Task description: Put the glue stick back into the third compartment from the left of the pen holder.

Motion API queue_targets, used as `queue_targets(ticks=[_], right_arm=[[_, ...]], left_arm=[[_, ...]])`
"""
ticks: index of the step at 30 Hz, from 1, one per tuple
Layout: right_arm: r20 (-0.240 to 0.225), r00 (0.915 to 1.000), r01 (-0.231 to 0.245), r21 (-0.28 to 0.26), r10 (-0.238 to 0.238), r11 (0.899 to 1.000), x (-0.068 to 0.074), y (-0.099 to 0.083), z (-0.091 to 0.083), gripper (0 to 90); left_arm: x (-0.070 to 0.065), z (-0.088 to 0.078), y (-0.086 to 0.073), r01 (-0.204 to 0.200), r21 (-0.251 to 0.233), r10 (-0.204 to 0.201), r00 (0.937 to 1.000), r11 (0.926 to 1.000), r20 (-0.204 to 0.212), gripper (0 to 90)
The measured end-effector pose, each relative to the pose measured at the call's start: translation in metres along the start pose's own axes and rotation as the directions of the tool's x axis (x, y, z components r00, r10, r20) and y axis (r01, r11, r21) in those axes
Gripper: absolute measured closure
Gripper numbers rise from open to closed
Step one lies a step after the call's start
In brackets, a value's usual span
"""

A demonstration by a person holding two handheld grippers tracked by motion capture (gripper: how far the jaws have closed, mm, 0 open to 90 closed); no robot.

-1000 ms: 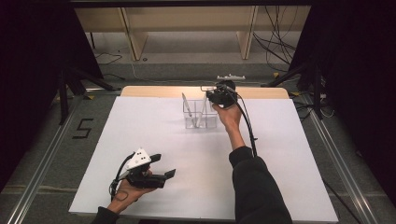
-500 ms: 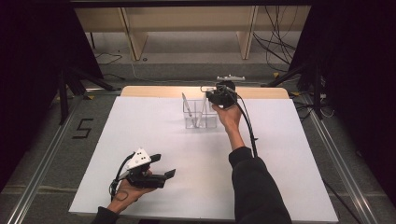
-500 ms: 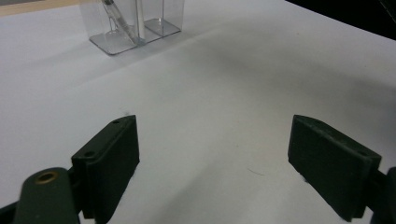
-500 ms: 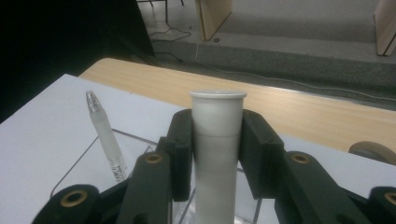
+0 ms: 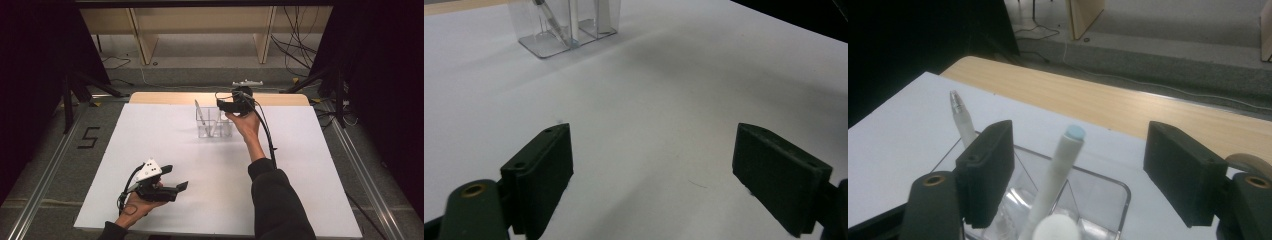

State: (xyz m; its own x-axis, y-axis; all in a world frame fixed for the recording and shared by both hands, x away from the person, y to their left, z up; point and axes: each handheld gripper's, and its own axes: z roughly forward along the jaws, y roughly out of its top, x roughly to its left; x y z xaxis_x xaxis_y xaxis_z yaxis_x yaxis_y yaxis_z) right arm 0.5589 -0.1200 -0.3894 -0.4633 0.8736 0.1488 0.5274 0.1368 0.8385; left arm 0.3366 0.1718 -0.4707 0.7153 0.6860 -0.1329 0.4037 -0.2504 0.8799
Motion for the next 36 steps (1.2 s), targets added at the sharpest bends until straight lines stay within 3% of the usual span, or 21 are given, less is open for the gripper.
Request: queue_targets(ticks=[5, 8, 18, 23, 36], right_arm=[[-0.013, 0.9999, 0.007, 0.008, -0.007, 1.000, -0.001, 0.001, -0.008, 26.0], [-0.038, 0.9993, 0.009, -0.008, -0.009, 1.000, 0.000, 0.000, -0.017, 26.0], [-0.100, 0.9946, 0.027, 0.009, -0.026, 1.000, 0.006, -0.009, -0.044, 25.5], [-0.117, 0.9905, 0.074, 0.014, -0.072, 0.997, 0.013, -0.016, -0.057, 25.7], [-0.172, 0.9771, 0.121, -0.031, -0.125, 0.992, 0.028, -0.031, -0.085, 25.4]], left_arm=[[0.000, 0.000, 0.000, 0.002, -0.001, -0.002, 1.0000, 1.0000, -0.002, 16.2], [0.001, 0.000, 0.000, 0.003, -0.002, -0.003, 1.0000, 1.0000, -0.002, 16.1], [0.000, 0.000, -0.001, 0.006, 0.002, -0.006, 1.0000, 1.0000, -0.003, 16.2], [0.000, 0.000, -0.001, 0.007, 0.001, -0.007, 1.0000, 1.0000, -0.001, 16.2], [-0.001, 0.000, 0.000, 0.007, -0.004, -0.007, 1.0000, 1.0000, 0.003, 16.2]])
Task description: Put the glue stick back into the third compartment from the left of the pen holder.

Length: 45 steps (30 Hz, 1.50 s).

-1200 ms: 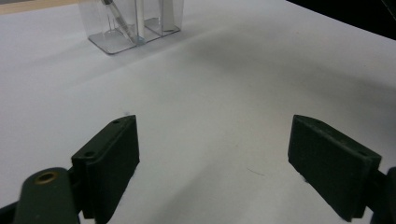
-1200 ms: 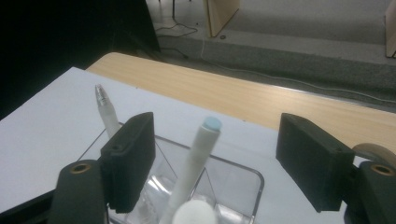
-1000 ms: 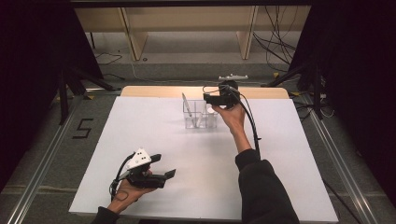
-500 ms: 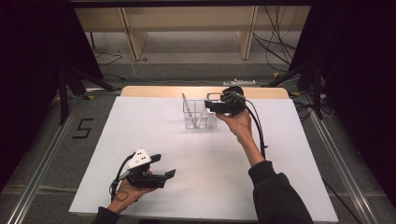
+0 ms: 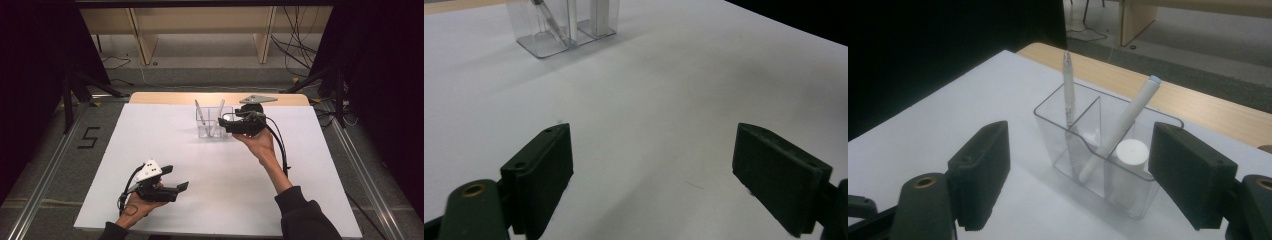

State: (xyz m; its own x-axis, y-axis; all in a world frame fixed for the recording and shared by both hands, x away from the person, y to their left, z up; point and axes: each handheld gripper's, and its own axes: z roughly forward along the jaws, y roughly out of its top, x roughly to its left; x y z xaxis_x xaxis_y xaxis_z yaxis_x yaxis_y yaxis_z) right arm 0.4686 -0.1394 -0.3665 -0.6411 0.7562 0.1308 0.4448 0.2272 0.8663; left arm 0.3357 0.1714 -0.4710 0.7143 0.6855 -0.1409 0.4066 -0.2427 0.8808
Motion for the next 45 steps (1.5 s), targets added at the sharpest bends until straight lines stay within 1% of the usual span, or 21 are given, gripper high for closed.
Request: queue_targets(ticks=[9, 17, 19, 22, 26, 27, 30, 34, 37, 45], right_arm=[[-0.028, 0.9996, 0.000, -0.019, -0.001, 1.000, 0.008, -0.007, -0.009, 24.5], [-0.053, 0.9986, -0.008, -0.031, 0.007, 0.999, 0.011, -0.022, -0.022, 24.4], [-0.054, 0.9985, -0.011, -0.026, 0.010, 1.000, 0.011, -0.026, -0.026, 24.4], [-0.061, 0.9980, -0.015, -0.029, 0.013, 0.999, 0.010, -0.035, -0.033, 24.4], [-0.077, 0.9969, -0.022, -0.042, 0.018, 0.999, 0.010, -0.046, -0.043, 24.4], [-0.083, 0.9964, -0.023, -0.047, 0.019, 0.999, 0.011, -0.051, -0.046, 24.4], [-0.081, 0.9965, -0.024, -0.059, 0.019, 0.998, 0.012, -0.061, -0.053, 24.4], [-0.096, 0.9950, -0.035, -0.074, 0.028, 0.997, 0.014, -0.076, -0.062, 24.0], [-0.090, 0.9958, -0.026, -0.084, 0.018, 0.996, 0.017, -0.086, -0.069, 24.0], [-0.098, 0.9948, -0.040, -0.103, 0.030, 0.994, 0.016, -0.104, -0.080, 24.0]], left_arm=[[0.000, 0.000, 0.000, 0.002, -0.001, -0.002, 1.0000, 1.0000, 0.000, 16.1], [0.000, 0.000, 0.000, 0.002, -0.001, -0.002, 1.0000, 1.0000, 0.000, 16.1], [0.000, 0.000, 0.000, 0.005, -0.003, -0.005, 1.0000, 1.0000, 0.001, 16.1], [0.000, 0.000, 0.000, -0.001, 0.000, 0.001, 1.0000, 1.0000, 0.001, 16.2], [0.000, 0.000, 0.000, 0.004, 0.003, -0.004, 1.0000, 1.0000, 0.001, 16.1], [0.000, 0.001, -0.001, 0.004, 0.001, -0.004, 1.0000, 1.0000, 0.001, 16.1], [0.000, 0.001, -0.001, 0.004, 0.000, -0.004, 1.0000, 1.0000, 0.001, 16.1], [0.000, 0.001, -0.001, -0.001, 0.002, 0.001, 1.0000, 1.0000, 0.001, 16.1], [0.000, 0.001, -0.001, -0.002, 0.004, 0.002, 1.0000, 1.0000, 0.003, 16.1], [0.000, 0.001, -0.001, 0.001, 0.001, -0.001, 1.0000, 1.0000, 0.006, 16.1]])
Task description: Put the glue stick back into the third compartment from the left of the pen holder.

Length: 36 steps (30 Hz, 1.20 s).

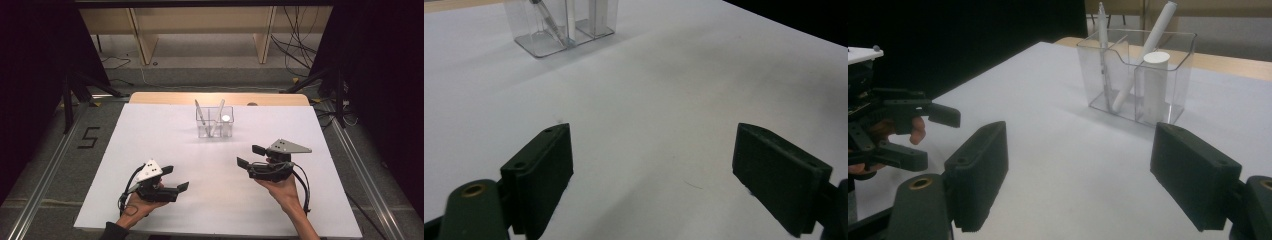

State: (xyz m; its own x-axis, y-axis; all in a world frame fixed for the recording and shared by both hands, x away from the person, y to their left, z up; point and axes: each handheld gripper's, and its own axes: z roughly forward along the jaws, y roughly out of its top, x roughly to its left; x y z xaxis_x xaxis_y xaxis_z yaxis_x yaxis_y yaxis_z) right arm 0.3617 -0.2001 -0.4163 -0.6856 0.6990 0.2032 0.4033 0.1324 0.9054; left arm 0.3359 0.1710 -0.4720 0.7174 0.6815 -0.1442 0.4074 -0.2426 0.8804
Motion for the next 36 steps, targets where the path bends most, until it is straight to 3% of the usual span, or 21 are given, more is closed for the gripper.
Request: queue_targets(ticks=[18, 36], right_arm=[[-0.013, 0.9999, 0.007, -0.041, -0.008, 0.999, 0.002, -0.037, -0.029, 21.5], [-0.002, 1.0000, 0.008, -0.025, -0.008, 1.000, 0.007, -0.065, -0.041, 19.8]], left_arm=[[-0.001, -0.001, 0.000, 0.007, -0.011, -0.007, 0.9999, 0.9999, 0.008, 16.1], [-0.001, -0.003, 0.001, 0.014, -0.024, -0.014, 0.9998, 0.9996, 0.017, 16.1]])
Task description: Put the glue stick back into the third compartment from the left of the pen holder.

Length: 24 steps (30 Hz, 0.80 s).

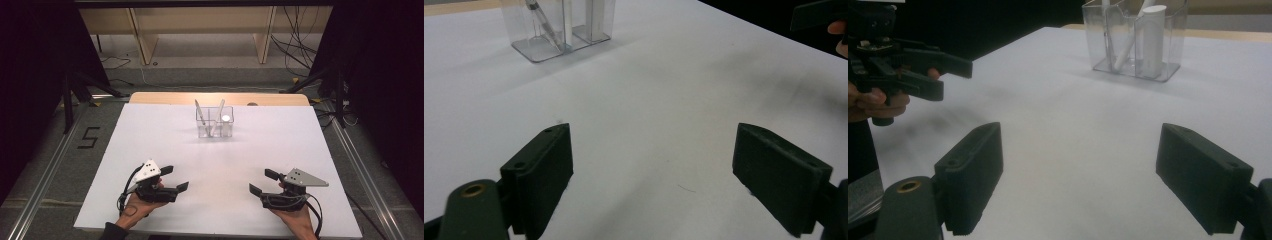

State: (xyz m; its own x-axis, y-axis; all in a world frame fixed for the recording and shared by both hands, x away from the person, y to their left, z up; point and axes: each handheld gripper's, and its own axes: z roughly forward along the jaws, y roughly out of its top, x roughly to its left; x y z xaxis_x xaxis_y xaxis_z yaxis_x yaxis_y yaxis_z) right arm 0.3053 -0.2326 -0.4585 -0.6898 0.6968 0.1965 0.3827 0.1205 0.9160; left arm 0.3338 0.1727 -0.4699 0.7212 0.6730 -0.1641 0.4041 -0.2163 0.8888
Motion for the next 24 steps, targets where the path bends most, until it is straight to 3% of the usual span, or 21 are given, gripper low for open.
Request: queue_targets(ticks=[24], right_arm=[[0.018, 0.9998, 0.011, 0.007, -0.011, 1.000, 0.0033, -0.0095, -0.0020, 19.4]], left_arm=[[0.0014, -0.0005, 0.0000, 0.006, -0.005, -0.006, 1.0000, 1.0000, 0.004, 16.1]])
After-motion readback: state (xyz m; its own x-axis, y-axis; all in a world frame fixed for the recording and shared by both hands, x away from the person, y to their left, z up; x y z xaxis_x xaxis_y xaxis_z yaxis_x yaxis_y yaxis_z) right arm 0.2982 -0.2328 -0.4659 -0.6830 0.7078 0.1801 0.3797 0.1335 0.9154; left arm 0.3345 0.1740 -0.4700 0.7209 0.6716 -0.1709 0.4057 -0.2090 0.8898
